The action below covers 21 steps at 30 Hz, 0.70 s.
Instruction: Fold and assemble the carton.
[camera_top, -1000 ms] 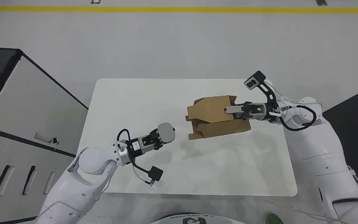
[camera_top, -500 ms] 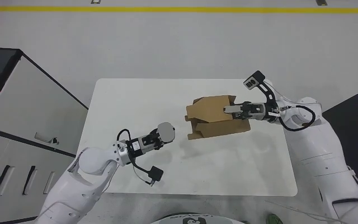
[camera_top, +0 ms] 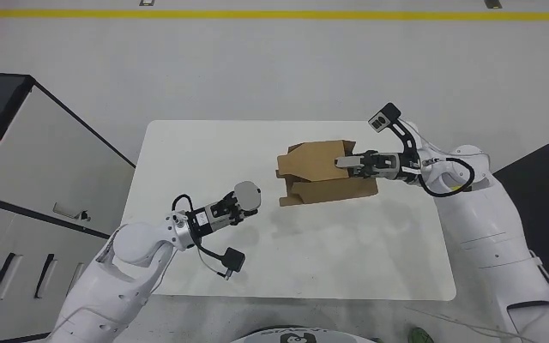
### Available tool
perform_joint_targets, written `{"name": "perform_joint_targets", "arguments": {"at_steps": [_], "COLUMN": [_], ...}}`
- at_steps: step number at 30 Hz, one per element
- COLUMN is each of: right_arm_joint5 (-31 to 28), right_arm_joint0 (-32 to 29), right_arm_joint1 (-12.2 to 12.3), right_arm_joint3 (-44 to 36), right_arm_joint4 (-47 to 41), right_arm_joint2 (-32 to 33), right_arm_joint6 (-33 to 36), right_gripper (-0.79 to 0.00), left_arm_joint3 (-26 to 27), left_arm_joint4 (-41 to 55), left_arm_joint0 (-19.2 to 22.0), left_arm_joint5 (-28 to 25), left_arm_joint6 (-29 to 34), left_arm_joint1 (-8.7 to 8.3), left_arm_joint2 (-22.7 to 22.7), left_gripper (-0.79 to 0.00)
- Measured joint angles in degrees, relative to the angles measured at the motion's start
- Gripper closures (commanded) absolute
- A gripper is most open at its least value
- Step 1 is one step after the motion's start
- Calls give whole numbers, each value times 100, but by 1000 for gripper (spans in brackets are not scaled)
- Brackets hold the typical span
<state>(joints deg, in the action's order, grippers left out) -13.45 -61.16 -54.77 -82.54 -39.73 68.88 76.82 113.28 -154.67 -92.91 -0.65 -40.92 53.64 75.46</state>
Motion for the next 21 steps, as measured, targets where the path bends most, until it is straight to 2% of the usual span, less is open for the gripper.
{"name": "perform_joint_targets", "arguments": {"at_steps": [3, 5, 7, 9, 18, 20, 21], "right_arm_joint5": [-43, -94, -137, -151, -149, -149, -149], "right_arm_joint0": [-59, -83, -105, -114, -114, -114, -114], "right_arm_joint1": [-5, 0, 4, 7, 7, 7, 7], "right_arm_joint3": [-159, -213, -238, -240, -236, -236, -237], "right_arm_joint4": [100, 188, 226, 224, 219, 220, 220], "right_arm_joint2": [1, 27, 62, 85, 87, 87, 87], "right_arm_joint6": [-166, -209, -212, -179, -172, -172, -172], "right_gripper": [0, 0, 0, 0, 0, 0, 0], "left_arm_joint3": [1, 58, 188, 256, 176, 46, -14], "left_arm_joint4": [126, 453, 1194, 1653, 1602, 2056, 2606], "left_arm_joint0": [-21, -48, -38, -15, -58, -83, -46], "left_arm_joint5": [-214, -750, -1539, -1922, -1885, -2280, -2730], "left_arm_joint6": [133, 280, 476, 464, 547, 870, 1069], "left_arm_joint1": [3, 7, 12, 11, 27, 63, 83], "left_arm_joint2": [13, 83, 234, 282, 285, 361, 442], "left_gripper": [-785, -785, -785, -785, -785, -785, -785]}}
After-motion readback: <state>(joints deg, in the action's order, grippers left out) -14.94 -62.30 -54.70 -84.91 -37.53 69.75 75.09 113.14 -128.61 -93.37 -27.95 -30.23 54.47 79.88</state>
